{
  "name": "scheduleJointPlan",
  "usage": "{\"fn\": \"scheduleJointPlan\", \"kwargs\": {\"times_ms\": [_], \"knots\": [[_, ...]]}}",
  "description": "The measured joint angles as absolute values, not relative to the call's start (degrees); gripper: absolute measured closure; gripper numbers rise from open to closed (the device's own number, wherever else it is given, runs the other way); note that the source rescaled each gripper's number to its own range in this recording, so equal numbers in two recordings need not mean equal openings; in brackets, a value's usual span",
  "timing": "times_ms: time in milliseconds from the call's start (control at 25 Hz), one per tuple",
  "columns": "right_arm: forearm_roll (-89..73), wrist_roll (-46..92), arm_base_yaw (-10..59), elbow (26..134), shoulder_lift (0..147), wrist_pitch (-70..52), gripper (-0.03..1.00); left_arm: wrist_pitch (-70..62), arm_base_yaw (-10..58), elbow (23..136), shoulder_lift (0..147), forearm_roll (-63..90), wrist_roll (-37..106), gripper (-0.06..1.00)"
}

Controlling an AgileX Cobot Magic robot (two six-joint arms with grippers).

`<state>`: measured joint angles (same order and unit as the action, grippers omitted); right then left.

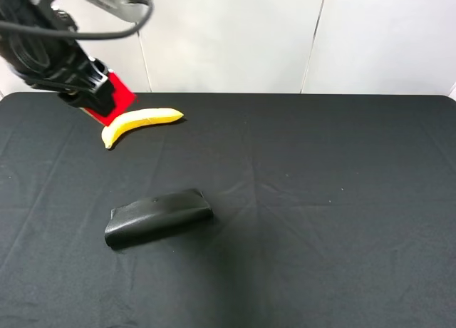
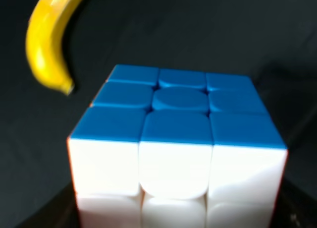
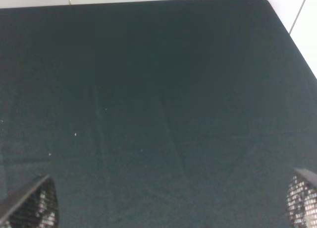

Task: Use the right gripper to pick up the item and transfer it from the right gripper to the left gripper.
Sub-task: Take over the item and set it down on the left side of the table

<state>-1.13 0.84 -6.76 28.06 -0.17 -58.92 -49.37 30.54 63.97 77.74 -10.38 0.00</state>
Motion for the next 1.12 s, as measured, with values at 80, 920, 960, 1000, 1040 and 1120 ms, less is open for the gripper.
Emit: {"fn": "scheduleJointPlan", "kwargs": {"times_ms": [80, 920, 960, 1000, 1040, 1120], "knots": [[-1.1, 0.8, -6.8, 28.1, -0.2, -58.9, -0.03, -49.4, 27.6, 64.0, 77.7, -10.4, 0.0, 0.94], [-1.1, 0.7, -6.8, 28.1, -0.2, -58.9, -0.03, -42.2, 14.3, 45.4, 79.5, -10.4, -0.8, 0.94], [-1.1, 0.7, -6.8, 28.1, -0.2, -58.9, -0.03, -41.8, 14.3, 45.3, 80.7, -10.4, -1.1, 0.94], [-1.1, 0.7, -6.8, 28.1, -0.2, -58.9, -0.03, -41.2, 14.3, 45.2, 82.0, -10.4, -1.2, 0.94], [-1.1, 0.7, -6.8, 28.1, -0.2, -58.9, -0.03, -40.6, 14.3, 45.1, 83.2, -10.4, -1.4, 0.94], [-1.1, 0.7, -6.8, 28.1, -0.2, -58.9, -0.03, -39.4, 14.3, 45.0, 86.2, -10.4, -1.6, 0.94]]}}
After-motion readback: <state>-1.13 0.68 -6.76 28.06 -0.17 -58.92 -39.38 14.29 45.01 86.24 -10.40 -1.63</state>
